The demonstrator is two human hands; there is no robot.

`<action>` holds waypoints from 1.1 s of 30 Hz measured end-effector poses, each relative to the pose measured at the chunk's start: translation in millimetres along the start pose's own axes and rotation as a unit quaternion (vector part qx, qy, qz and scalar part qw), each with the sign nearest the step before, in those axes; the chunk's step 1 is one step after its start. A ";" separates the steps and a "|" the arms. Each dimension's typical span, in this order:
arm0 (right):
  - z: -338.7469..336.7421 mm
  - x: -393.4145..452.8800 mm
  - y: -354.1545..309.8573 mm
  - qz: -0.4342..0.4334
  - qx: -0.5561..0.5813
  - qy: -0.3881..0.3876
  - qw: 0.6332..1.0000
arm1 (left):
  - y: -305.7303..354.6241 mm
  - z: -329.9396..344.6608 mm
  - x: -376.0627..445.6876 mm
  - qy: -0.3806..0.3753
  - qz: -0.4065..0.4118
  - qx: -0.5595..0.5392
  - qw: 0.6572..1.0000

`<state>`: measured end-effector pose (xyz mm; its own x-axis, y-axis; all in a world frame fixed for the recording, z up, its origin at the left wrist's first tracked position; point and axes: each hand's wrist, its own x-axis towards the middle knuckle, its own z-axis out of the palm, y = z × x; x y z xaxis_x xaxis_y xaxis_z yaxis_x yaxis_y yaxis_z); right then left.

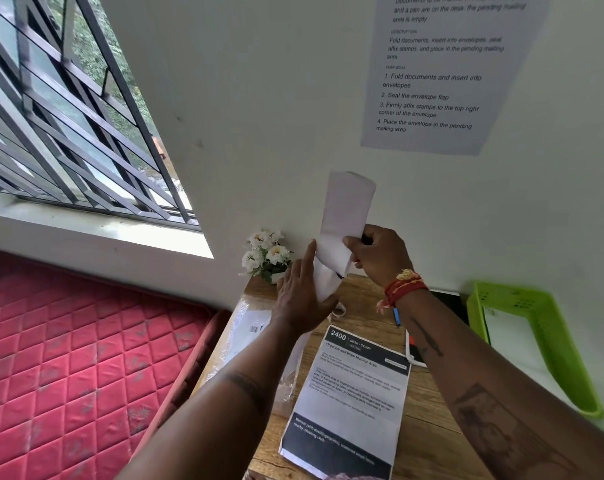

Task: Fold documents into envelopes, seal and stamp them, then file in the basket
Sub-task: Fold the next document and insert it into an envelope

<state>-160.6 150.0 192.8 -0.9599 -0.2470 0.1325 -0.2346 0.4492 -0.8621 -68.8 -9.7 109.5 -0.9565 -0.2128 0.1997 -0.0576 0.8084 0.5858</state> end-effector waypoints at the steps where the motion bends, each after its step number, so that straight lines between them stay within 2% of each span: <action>1: 0.1 -1.1 0.9 0.004 0.013 0.005 1.000 | 0.5 -0.1 0.5 0.000 0.001 -0.004 1.000; 12: -1.2 -3.6 10.2 -0.001 0.103 0.071 0.992 | 14.5 4.3 5.5 0.017 -0.002 -0.054 0.998; 19: -0.2 -3.1 27.2 0.038 0.139 0.019 0.989 | 12.6 3.7 4.7 0.021 -0.004 -0.064 0.998; 25: -8.9 3.7 32.9 0.052 0.071 -0.023 0.996 | 8.6 2.9 3.1 0.021 -0.002 -0.061 0.998; 30: -3.8 2.2 35.7 0.107 0.204 -0.006 0.973 | 10.9 3.0 3.0 0.017 -0.001 -0.060 0.998; 33: -1.1 0.6 40.1 0.093 0.145 -0.015 0.985 | 12.0 1.8 5.2 0.023 -0.003 -0.068 0.997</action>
<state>-170.7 168.8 158.9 -0.9764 -0.2097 -0.0519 0.0032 0.2259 -0.9742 -75.0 -0.1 116.2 -0.9419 -0.2451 0.2297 -0.0214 0.7262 0.6871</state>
